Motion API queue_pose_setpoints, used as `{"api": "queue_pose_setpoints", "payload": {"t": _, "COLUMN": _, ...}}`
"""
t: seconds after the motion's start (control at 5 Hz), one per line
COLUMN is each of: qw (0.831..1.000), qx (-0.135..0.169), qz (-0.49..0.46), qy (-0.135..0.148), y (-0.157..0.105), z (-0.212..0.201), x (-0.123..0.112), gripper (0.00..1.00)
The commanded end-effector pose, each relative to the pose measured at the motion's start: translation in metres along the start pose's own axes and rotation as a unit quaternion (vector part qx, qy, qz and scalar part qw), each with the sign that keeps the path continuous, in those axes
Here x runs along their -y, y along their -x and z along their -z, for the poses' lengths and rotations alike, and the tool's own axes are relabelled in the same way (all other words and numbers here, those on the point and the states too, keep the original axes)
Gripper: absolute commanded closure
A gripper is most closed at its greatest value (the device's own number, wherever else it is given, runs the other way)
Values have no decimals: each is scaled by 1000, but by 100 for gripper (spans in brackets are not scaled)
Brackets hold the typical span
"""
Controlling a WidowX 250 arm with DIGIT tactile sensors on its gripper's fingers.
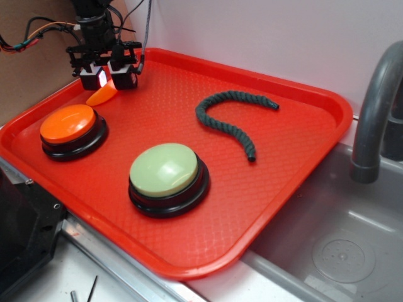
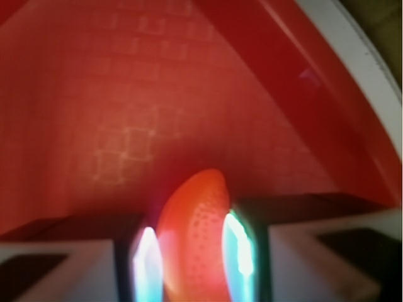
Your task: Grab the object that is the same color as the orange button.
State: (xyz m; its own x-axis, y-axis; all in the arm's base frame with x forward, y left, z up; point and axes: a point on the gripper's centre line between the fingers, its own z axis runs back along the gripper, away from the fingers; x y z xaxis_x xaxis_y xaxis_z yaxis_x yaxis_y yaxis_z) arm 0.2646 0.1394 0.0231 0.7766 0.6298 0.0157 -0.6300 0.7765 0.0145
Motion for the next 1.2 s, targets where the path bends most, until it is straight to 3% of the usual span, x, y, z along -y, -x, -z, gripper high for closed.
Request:
{"api": "queue_pose_setpoints", "payload": {"t": 0.0, "qw": 995, "qx": 32, "qz": 67, "qy": 61, "y": 13, "z": -124, "x": 58, "gripper": 100}}
{"api": "queue_pose_setpoints", "payload": {"t": 0.4, "qw": 980, "qx": 13, "qz": 179, "qy": 88, "y": 81, "z": -174, "x": 101, "gripper": 100}}
{"api": "queue_pose_setpoints", "payload": {"t": 0.6, "qw": 975, "qx": 2, "qz": 200, "qy": 98, "y": 99, "z": -183, "x": 107, "gripper": 100}}
{"api": "queue_pose_setpoints", "payload": {"t": 0.8, "qw": 975, "qx": 13, "qz": 194, "qy": 104, "y": 109, "z": -184, "x": 103, "gripper": 100}}
{"api": "queue_pose_setpoints", "payload": {"t": 1.0, "qw": 984, "qx": 14, "qz": 154, "qy": 84, "y": 96, "z": -180, "x": 99, "gripper": 100}}
